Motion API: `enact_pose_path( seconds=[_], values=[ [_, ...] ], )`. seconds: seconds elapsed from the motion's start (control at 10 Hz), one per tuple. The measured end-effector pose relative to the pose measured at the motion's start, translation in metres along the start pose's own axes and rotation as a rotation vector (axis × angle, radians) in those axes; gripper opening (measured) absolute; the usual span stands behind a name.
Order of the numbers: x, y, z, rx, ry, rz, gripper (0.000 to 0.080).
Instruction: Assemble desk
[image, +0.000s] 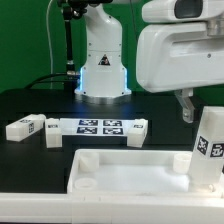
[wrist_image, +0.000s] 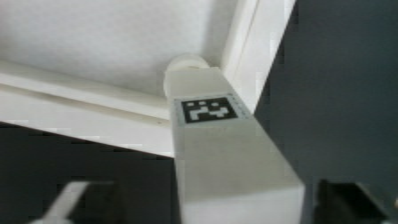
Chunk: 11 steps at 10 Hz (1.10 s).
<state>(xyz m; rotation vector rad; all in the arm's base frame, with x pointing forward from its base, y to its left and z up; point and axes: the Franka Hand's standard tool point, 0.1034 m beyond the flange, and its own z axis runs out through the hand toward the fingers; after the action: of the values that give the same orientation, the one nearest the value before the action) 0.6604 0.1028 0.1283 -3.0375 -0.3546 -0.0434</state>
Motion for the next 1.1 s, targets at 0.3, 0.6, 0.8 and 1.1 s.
enact_pose_path(
  seconds=[0.3,0.6,0.8,1.1],
  values=[
    [0.0,0.001,-0.0002,-0.001,0.0,0.001,0.0294],
    [0.0,0.001,-0.0002,-0.001,0.0,0.027,0.0294],
    [0.0001,0.0015,-0.0002,0.0,0.001,0.137,0.0294],
    [-0.0003,0.0068,-0.0001,0.029,0.029,0.39,0.0294]
  ],
)
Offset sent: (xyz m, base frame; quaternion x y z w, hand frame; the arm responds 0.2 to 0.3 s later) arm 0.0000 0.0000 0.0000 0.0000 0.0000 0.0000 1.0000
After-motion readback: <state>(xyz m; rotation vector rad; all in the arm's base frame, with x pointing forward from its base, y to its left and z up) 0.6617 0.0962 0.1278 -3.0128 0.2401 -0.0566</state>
